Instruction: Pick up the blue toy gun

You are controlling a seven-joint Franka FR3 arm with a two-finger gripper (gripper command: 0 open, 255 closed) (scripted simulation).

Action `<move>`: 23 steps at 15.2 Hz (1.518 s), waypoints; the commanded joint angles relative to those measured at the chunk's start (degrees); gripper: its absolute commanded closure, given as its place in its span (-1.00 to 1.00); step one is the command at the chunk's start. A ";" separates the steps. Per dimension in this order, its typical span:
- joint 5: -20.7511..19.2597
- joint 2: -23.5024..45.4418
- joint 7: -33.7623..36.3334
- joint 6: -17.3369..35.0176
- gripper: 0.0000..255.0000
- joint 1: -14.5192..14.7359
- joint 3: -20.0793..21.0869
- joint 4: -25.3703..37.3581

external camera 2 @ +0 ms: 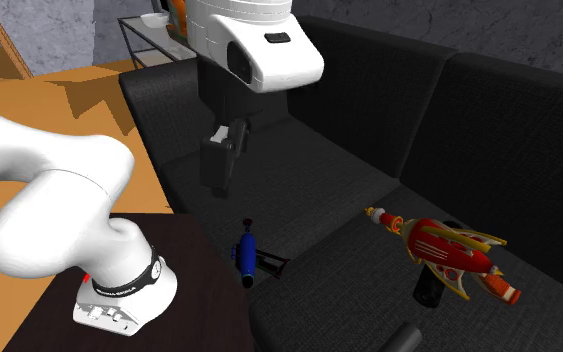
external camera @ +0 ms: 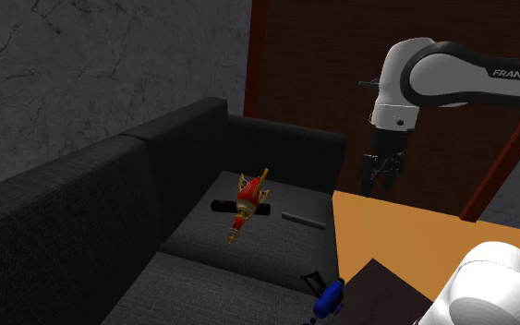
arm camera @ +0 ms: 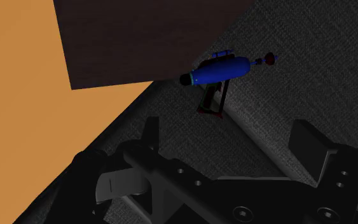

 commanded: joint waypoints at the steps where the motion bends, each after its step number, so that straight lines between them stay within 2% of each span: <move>1: 0.00 0.00 0.00 0.00 -1.00 0.00 0.00 0.00; 7: 0.82 0.45 2.58 11.30 -1.00 1.06 3.47 -10.87; 13: 1.84 4.90 5.39 24.24 -1.00 2.48 7.13 -19.48; 18: 2.48 12.66 8.11 36.74 -1.00 3.57 10.35 -24.46; 23: 1.83 24.50 11.74 50.63 -1.00 3.85 13.73 -26.89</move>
